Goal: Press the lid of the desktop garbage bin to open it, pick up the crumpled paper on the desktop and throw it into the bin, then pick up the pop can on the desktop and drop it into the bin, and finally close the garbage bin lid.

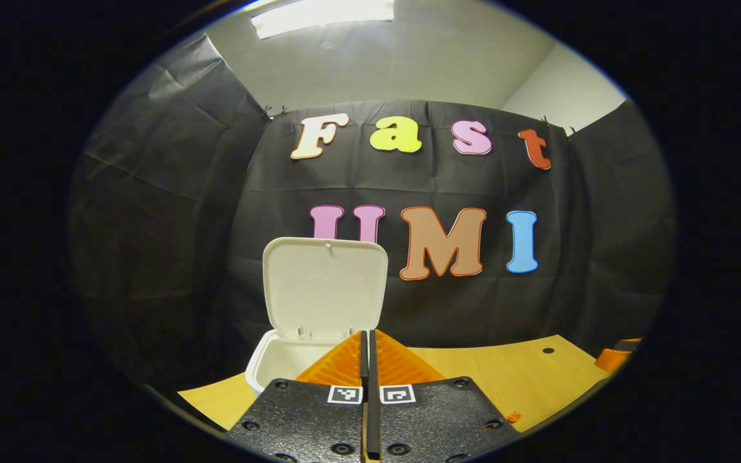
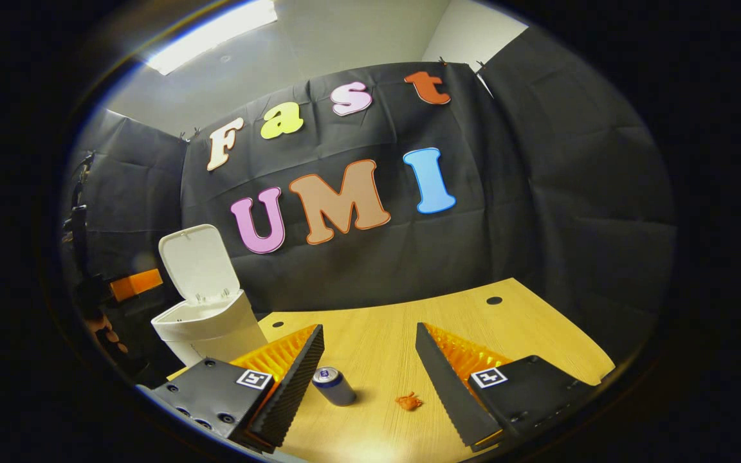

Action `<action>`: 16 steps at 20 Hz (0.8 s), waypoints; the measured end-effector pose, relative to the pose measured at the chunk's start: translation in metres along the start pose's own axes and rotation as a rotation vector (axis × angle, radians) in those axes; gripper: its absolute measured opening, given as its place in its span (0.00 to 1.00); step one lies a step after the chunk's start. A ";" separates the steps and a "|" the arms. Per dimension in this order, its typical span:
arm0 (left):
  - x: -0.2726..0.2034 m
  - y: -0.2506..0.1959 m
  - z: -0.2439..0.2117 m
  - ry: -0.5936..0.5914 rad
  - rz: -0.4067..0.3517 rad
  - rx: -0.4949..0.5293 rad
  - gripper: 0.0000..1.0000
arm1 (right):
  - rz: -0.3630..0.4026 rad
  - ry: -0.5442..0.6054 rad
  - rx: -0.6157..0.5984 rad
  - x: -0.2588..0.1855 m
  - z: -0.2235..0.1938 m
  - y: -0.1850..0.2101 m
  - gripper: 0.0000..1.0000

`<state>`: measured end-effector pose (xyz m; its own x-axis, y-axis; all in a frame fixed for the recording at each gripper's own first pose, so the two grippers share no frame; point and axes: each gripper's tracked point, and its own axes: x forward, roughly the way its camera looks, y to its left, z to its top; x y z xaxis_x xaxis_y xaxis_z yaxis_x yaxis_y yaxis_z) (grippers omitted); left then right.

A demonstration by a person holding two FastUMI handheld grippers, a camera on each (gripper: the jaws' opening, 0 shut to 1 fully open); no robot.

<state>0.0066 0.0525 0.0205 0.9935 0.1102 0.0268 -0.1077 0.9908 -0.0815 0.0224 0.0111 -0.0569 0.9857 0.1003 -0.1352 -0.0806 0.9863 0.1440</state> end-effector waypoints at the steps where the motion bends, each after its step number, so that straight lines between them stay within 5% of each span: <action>1: -0.002 -0.006 -0.005 0.010 -0.014 0.005 0.19 | 0.003 0.006 0.001 0.000 -0.003 -0.002 0.96; 5: -0.012 -0.009 -0.010 -0.015 -0.003 -0.017 0.95 | 0.029 0.032 0.006 0.008 -0.010 -0.006 0.96; 16: -0.033 0.015 -0.007 -0.051 0.134 0.035 0.93 | 0.058 0.172 -0.088 0.064 -0.075 -0.034 0.96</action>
<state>-0.0279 0.0637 0.0115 0.9672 0.2446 0.0683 -0.2413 0.9690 -0.0525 0.0772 -0.0060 -0.1439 0.9399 0.1703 -0.2958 -0.1561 0.9852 0.0711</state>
